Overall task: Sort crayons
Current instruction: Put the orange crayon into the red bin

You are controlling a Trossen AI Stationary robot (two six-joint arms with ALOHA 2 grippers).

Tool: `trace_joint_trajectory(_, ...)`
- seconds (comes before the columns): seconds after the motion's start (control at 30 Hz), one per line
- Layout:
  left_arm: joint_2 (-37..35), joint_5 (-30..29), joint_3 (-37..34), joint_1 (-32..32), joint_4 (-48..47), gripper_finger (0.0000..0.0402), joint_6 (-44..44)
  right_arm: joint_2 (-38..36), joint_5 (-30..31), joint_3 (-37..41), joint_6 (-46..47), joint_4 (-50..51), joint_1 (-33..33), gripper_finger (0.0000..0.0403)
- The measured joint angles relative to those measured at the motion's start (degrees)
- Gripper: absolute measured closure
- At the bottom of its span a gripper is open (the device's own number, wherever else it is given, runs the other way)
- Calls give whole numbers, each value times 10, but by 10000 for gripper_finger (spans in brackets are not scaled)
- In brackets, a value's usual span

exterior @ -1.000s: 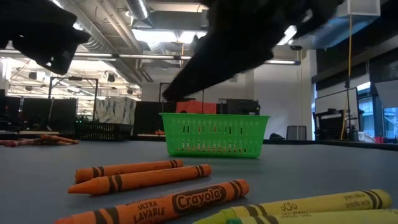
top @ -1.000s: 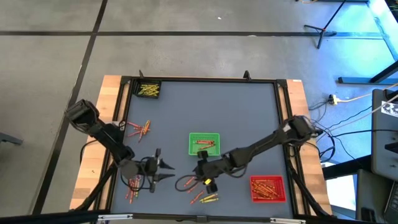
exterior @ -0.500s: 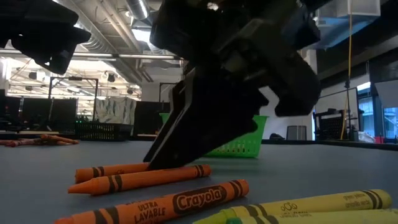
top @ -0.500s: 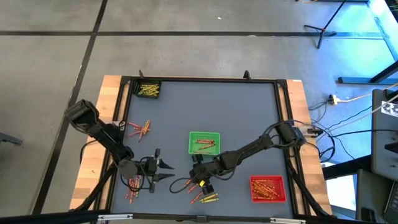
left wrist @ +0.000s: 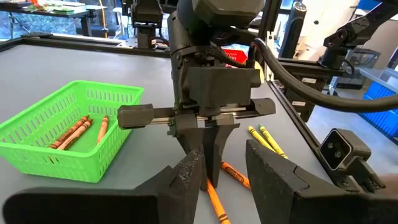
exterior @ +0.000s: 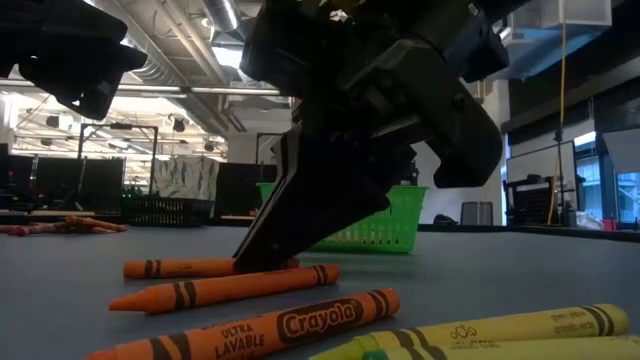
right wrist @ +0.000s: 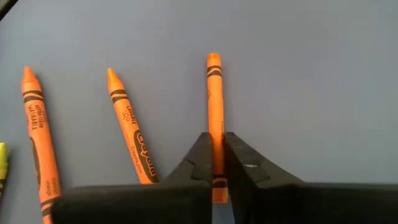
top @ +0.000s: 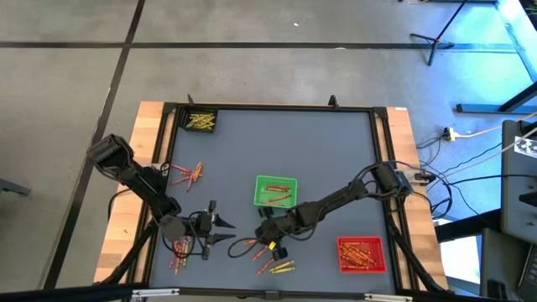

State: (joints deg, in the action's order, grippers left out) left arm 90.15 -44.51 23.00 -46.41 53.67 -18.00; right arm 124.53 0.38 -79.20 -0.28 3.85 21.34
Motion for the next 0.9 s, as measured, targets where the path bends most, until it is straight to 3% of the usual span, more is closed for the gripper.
trace_joint_trajectory(0.17, 0, 0, 0, 0, 0, 292, 0, 0, 0, 0, 0, -3, 0, 394)
trace_joint_trajectory(0.33, 0, 0, 0, 0, 0, 292, 0, -4, 0, 1, 0, -2, 1, 378)
trace_joint_trajectory(0.57, 0, 0, 0, 1, 4, 292, 0, -61, 22, 3, 3, 36, 22, 382)
trace_joint_trajectory(0.9, 0, -1, 0, 4, 17, 292, 5, -147, 27, 2, 95, 195, 72, 380)
